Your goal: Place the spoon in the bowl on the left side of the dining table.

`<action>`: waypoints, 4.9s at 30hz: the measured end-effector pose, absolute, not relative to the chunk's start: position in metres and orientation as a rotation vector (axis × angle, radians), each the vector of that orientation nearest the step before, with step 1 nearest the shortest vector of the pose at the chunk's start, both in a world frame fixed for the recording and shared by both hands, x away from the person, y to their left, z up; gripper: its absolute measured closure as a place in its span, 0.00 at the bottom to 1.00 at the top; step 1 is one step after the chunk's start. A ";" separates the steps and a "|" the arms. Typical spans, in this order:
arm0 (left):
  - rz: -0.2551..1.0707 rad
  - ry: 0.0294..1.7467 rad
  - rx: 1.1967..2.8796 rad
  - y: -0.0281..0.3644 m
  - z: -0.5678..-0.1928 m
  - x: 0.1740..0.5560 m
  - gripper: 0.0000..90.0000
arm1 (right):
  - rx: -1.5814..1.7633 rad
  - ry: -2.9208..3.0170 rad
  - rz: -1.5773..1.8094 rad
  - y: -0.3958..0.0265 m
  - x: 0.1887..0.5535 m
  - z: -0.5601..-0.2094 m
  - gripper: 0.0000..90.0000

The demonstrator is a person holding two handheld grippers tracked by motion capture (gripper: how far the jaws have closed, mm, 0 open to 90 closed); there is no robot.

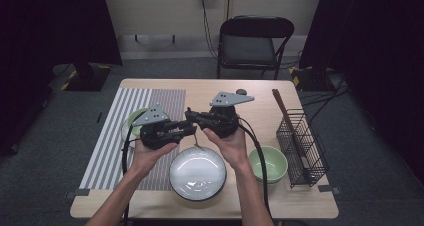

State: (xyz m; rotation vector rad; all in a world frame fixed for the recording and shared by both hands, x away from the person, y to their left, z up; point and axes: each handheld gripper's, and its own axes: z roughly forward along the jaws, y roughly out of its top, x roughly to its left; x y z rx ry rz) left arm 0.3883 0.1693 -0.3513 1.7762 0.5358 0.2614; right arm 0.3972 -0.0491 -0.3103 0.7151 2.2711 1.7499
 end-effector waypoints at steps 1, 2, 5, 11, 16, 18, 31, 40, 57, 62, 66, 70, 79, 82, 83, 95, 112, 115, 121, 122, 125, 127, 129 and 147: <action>0.250 0.532 1.773 0.170 -0.352 0.389 0.82 | 0.714 2.272 1.742 -0.048 0.397 -0.311 1.00; 0.237 0.525 1.771 0.171 -0.353 0.389 0.83 | 0.713 2.274 1.744 -0.047 0.397 -0.311 1.00; 0.231 0.525 1.765 0.171 -0.356 0.389 0.89 | 0.718 2.283 1.745 -0.044 0.399 -0.314 1.00; 0.195 0.530 1.744 0.175 -0.358 0.391 0.91 | 0.700 2.294 1.754 -0.040 0.399 -0.317 1.00; 0.202 0.528 1.748 0.179 -0.358 0.389 0.94 | 0.681 2.308 1.754 -0.038 0.399 -0.317 1.00; 0.212 0.528 1.758 0.181 -0.358 0.389 0.95 | 0.675 2.311 1.758 -0.037 0.399 -0.317 0.99; 0.233 0.568 1.742 0.195 -0.358 0.391 1.00 | 0.672 2.289 1.737 -0.043 0.398 -0.313 0.75; 0.256 0.594 1.740 0.207 -0.358 0.392 1.00 | 0.724 2.270 1.701 -0.057 0.399 -0.316 0.63; 0.308 0.687 1.707 0.241 -0.359 0.400 1.00 | 0.890 2.193 1.549 -0.108 0.396 -0.333 0.47; 0.335 0.699 1.716 0.251 -0.358 0.404 1.00 | 0.933 2.156 1.532 -0.126 0.393 -0.335 0.44; 0.347 0.715 1.709 0.258 -0.358 0.407 1.00 | 0.990 2.105 1.503 -0.141 0.390 -0.336 0.40; 0.363 0.723 1.717 0.264 -0.358 0.410 1.00 | 0.996 2.071 1.490 -0.153 0.388 -0.335 0.36; 0.390 0.749 1.708 0.277 -0.357 0.419 1.00 | 1.087 1.976 1.488 -0.184 0.383 -0.332 0.28; 0.397 0.760 1.699 0.282 -0.357 0.419 1.00 | 1.075 1.980 1.453 -0.187 0.385 -0.326 0.27; 0.405 0.760 1.707 0.284 -0.356 0.420 1.00 | 1.076 1.982 1.442 -0.189 0.384 -0.324 0.27; 0.438 0.789 1.708 0.293 -0.354 0.435 1.00 | 1.155 1.913 1.397 -0.217 0.379 -0.331 0.26; 0.485 0.845 1.754 0.300 -0.367 0.457 1.00 | 1.195 1.906 1.376 -0.225 0.381 -0.333 0.25; 0.482 0.849 1.764 0.302 -0.373 0.459 1.00 | 1.197 1.913 1.364 -0.226 0.381 -0.334 0.25; 0.447 0.867 1.759 0.304 -0.382 0.458 1.00 | 1.220 1.926 1.347 -0.228 0.381 -0.335 0.25; 0.448 0.863 1.763 0.304 -0.384 0.458 1.00 | 1.216 1.928 1.351 -0.228 0.381 -0.336 0.25; 0.434 0.867 1.773 0.302 -0.389 0.457 1.00 | 1.226 1.934 1.341 -0.228 0.381 -0.336 0.25; 0.433 0.881 1.781 0.301 -0.393 0.456 1.00 | 1.225 1.935 1.340 -0.228 0.382 -0.337 0.25; 0.424 0.879 1.778 0.300 -0.398 0.456 0.99 | 1.223 1.937 1.343 -0.228 0.382 -0.337 0.25; 0.408 0.854 1.843 0.293 -0.401 0.448 0.96 | 1.234 1.934 1.343 -0.230 0.381 -0.336 0.25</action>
